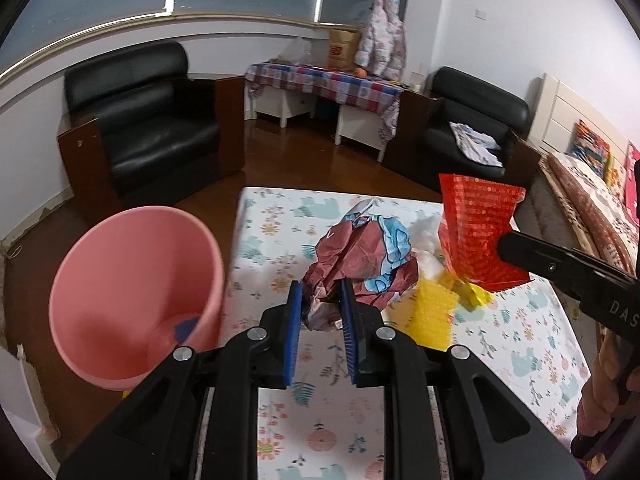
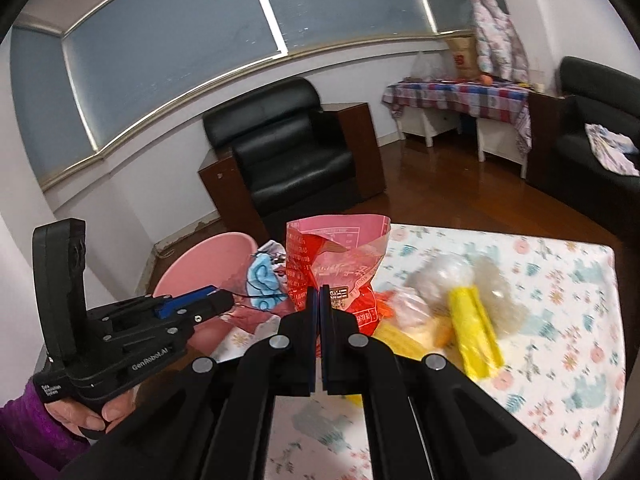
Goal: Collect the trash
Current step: 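Carry wrapper and snack bag over the pink bucket and release both, then grasp the yellow foam net with the left gripper while the right grasps the yellow packet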
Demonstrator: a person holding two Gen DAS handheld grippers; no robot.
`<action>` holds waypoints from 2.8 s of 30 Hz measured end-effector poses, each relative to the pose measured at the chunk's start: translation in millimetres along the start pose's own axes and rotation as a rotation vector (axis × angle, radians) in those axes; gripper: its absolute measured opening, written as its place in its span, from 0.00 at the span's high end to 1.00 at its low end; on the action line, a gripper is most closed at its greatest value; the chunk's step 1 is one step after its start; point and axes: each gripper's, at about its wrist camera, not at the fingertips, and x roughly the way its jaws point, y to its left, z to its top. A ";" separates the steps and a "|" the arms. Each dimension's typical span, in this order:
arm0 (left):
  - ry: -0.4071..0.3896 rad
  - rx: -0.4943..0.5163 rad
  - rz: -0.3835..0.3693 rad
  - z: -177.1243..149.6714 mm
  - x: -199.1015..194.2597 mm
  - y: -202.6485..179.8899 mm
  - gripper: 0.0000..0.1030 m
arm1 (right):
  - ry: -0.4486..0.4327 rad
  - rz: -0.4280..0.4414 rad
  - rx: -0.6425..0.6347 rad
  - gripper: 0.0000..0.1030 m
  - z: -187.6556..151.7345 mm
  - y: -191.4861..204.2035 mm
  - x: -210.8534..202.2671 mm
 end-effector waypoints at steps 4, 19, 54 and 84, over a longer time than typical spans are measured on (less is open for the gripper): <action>-0.007 -0.042 0.044 2.1 1.4 18.8 0.82 | 0.021 0.037 -0.026 0.99 7.3 18.4 20.7; -0.070 -0.208 0.251 -2.9 -24.7 120.8 0.82 | 0.083 0.221 -0.138 0.99 43.9 108.3 106.6; 0.004 -0.320 0.303 -23.6 0.6 170.2 0.66 | 0.220 0.211 -0.193 0.66 7.0 141.5 189.8; 0.021 -0.047 -0.060 -12.4 4.9 21.2 0.66 | 0.117 -0.138 0.001 0.66 -46.7 -31.3 18.8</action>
